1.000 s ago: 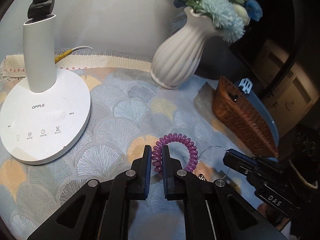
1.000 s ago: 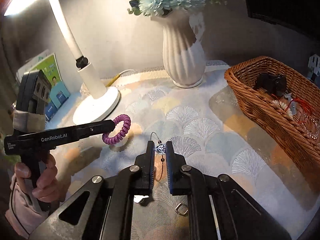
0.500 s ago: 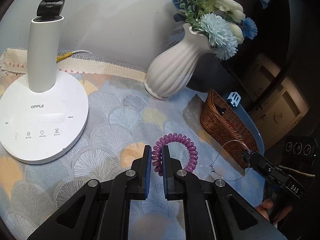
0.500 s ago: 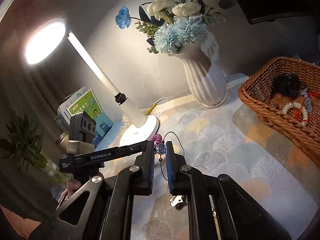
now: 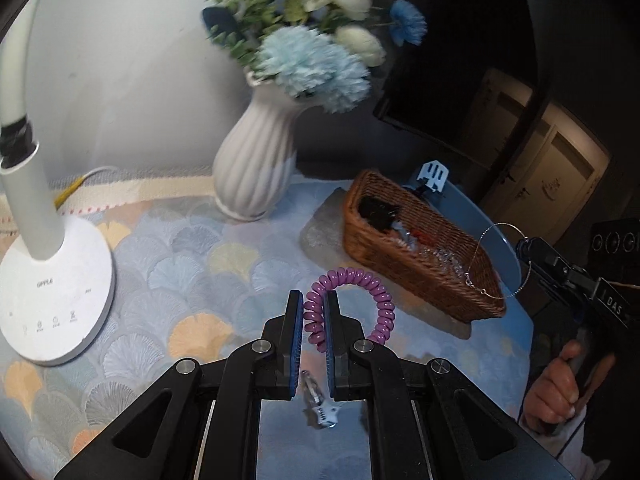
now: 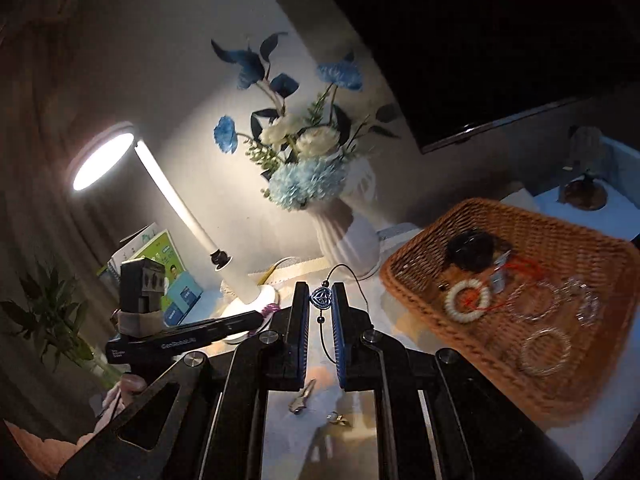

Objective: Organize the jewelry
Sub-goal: 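Carry the hair tie and heart chain over the wicker basket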

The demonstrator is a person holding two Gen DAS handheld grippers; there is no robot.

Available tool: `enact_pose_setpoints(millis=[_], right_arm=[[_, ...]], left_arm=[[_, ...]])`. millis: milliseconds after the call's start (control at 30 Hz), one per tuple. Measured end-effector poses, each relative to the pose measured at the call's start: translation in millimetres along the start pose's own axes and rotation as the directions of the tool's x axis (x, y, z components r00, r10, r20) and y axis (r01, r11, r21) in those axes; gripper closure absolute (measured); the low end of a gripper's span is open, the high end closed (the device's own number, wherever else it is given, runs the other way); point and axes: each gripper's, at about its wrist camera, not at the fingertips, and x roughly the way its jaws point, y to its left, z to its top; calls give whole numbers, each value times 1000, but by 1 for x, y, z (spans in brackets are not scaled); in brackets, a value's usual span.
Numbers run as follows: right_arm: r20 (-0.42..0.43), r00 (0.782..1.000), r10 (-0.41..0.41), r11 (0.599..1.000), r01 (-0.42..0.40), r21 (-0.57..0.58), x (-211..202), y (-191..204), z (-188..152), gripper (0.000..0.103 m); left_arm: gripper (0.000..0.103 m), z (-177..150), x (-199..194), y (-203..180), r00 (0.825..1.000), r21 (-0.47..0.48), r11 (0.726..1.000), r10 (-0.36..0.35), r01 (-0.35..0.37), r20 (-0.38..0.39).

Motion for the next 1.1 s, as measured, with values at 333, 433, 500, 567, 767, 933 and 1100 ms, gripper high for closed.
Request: enact_pose_setpoints(millis=[333, 433, 500, 567, 767, 933, 1100], right_arm=[[93, 982, -166, 986, 162, 43, -74, -67, 36, 89], [84, 975, -205, 978, 201, 56, -82, -86, 40, 89], [76, 972, -223, 974, 219, 59, -83, -96, 42, 89], [65, 970, -233, 971, 229, 65, -82, -106, 42, 90], [15, 971, -237, 967, 235, 96, -65, -136, 37, 89], [-15, 974, -227, 967, 227, 113, -55, -155, 31, 89], [-48, 960, -274, 958, 277, 74, -47, -156, 28, 89]], left_arm=[[94, 65, 29, -106, 1000, 185, 983, -5, 8, -18], [93, 78, 46, -120, 999, 187, 982, -20, 25, -31], [94, 85, 59, -125, 999, 178, 984, -18, 26, -44], [93, 89, 71, -128, 998, 171, 985, -10, 20, -59], [94, 93, 110, -127, 995, 141, 990, 24, -10, -96], [93, 89, 143, -118, 989, 125, 991, 57, -40, -137], [93, 86, 167, -108, 982, 98, 994, 74, -58, -171]])
